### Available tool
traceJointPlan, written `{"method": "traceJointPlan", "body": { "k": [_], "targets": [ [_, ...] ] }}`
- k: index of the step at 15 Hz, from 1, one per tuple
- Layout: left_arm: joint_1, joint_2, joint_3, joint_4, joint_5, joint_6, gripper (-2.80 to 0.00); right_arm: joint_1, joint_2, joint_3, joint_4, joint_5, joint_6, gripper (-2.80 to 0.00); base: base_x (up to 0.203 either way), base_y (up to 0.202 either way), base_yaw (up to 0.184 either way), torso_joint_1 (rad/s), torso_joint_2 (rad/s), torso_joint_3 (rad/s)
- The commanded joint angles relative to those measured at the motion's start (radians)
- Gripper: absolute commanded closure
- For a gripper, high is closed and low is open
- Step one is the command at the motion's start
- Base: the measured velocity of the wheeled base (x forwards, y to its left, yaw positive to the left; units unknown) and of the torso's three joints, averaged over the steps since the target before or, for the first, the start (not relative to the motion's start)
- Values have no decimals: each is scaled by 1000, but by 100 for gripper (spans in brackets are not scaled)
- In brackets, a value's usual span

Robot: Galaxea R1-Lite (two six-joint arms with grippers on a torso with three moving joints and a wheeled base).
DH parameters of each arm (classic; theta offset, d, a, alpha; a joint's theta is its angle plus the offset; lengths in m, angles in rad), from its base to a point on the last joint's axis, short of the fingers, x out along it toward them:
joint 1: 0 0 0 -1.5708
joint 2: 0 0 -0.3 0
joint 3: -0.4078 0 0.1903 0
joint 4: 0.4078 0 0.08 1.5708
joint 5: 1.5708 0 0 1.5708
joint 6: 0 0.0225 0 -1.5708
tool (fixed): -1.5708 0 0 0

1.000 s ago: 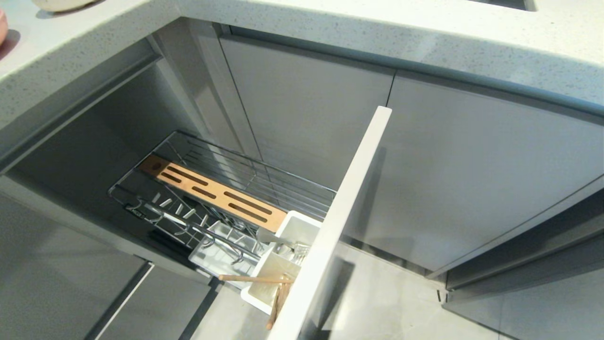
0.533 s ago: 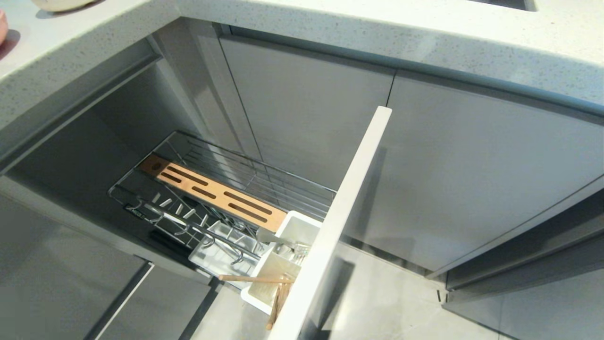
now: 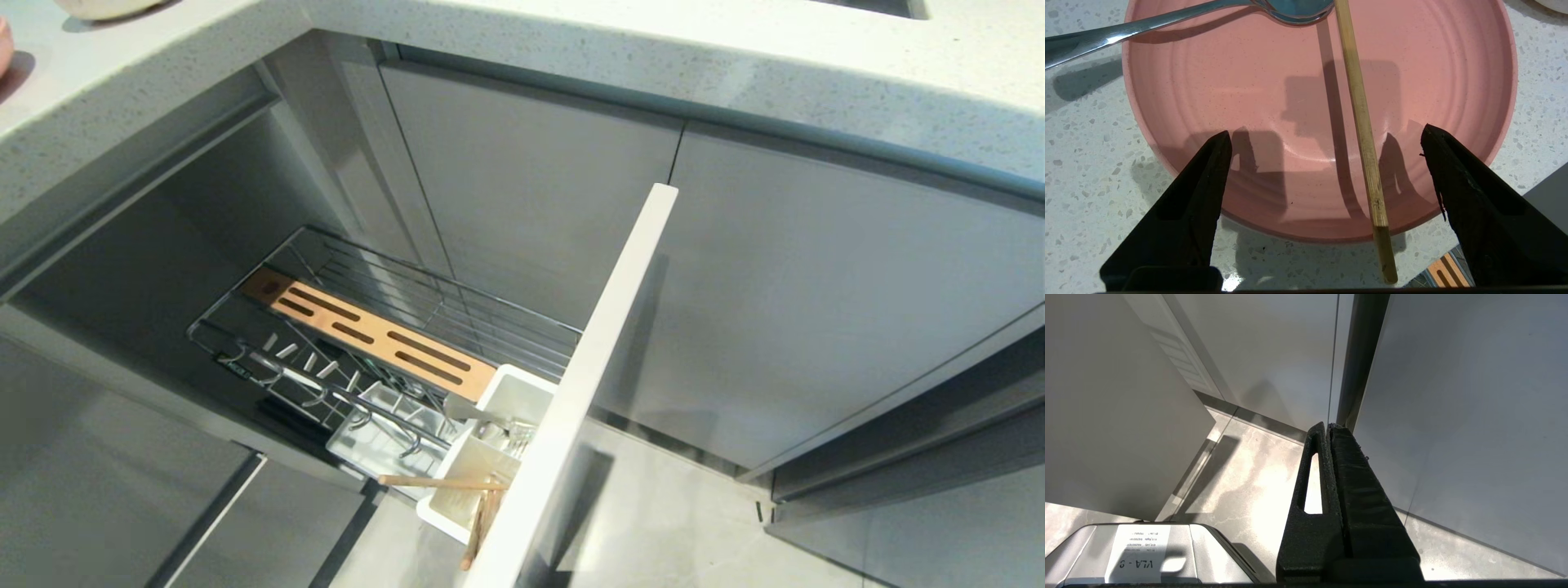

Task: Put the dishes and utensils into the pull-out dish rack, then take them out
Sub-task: Pick up the chopsticks and place it in the cupboard

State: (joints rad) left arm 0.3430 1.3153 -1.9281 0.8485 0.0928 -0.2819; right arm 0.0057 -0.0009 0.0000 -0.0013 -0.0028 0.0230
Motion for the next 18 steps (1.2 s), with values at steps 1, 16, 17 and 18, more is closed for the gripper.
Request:
{"method": "traceJointPlan", "body": {
  "k": [1,16,17,18],
  "targets": [
    [1,4,0,4,1,-2,-280,0,1,2,0,0,0,0,0,0,0,0,0,0],
    [1,-2,8,1,2,-2,0,0,1,2,0,0,0,0,0,0,0,0,0,0],
    [1,-2,8,1,2,-2,0,0,1,2,0,0,0,0,0,0,0,0,0,0],
    [1,-4,8,1,2,-2,0,0,1,2,0,0,0,0,0,0,0,0,0,0]
  ]
}}
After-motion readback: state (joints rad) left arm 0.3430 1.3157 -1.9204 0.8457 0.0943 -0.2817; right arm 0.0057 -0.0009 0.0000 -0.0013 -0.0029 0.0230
